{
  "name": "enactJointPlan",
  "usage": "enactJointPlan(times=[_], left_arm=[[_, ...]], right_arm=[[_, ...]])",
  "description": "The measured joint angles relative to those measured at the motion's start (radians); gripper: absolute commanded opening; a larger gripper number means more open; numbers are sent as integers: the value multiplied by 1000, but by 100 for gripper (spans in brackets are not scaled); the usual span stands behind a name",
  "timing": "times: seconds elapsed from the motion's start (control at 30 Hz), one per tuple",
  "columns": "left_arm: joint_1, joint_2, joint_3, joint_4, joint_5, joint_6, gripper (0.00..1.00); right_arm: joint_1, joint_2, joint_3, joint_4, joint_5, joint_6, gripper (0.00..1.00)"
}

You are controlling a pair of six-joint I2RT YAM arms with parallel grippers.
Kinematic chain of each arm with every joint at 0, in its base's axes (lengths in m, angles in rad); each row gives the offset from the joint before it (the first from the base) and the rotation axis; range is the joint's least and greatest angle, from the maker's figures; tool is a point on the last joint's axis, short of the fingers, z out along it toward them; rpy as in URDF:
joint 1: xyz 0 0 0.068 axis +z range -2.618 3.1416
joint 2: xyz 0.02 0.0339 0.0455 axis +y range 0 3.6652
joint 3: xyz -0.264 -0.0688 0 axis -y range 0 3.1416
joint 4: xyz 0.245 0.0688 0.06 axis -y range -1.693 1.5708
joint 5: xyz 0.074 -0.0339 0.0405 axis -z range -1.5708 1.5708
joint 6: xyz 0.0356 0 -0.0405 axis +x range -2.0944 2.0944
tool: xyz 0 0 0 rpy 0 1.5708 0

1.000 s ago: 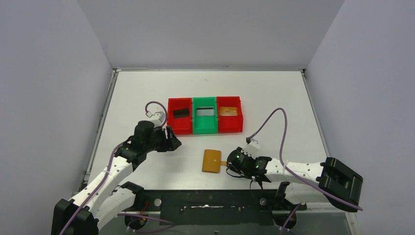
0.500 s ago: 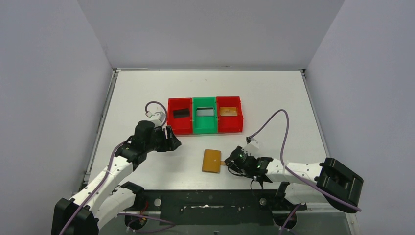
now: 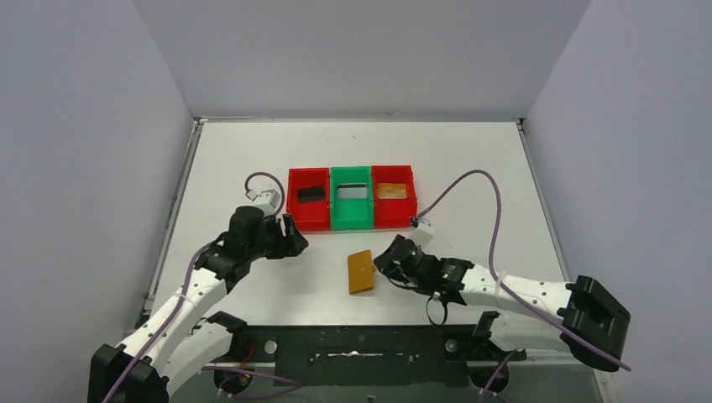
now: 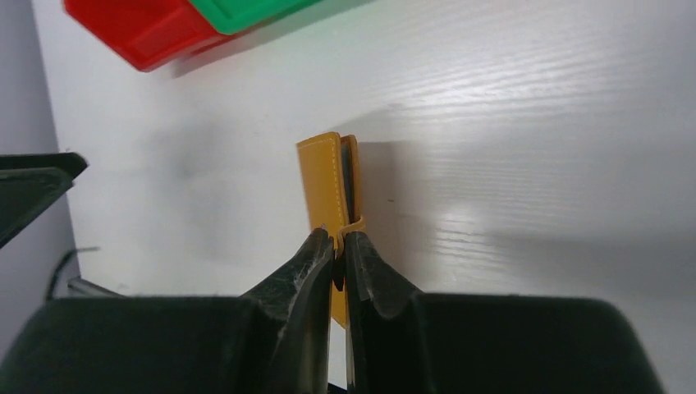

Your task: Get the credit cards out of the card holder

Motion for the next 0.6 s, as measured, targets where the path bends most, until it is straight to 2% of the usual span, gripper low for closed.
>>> enactJointPlan(times=[0.1,0.2,0.4,0.6], left_arm=[[0,-21,7,-10,-22,-1,72],[1,-63,10,-18,-68,-2,91],[3,-186,10,-31,-252,-80,94],[5,-291,10,-32,-310,-121,96]], right_arm=[[0,-18,51,2,-26,-67,1],[0,-9,105,14,-71,-129,1],[16,113,192,67,-147,-196,1],[37,207,219,122,-182,-196,1]])
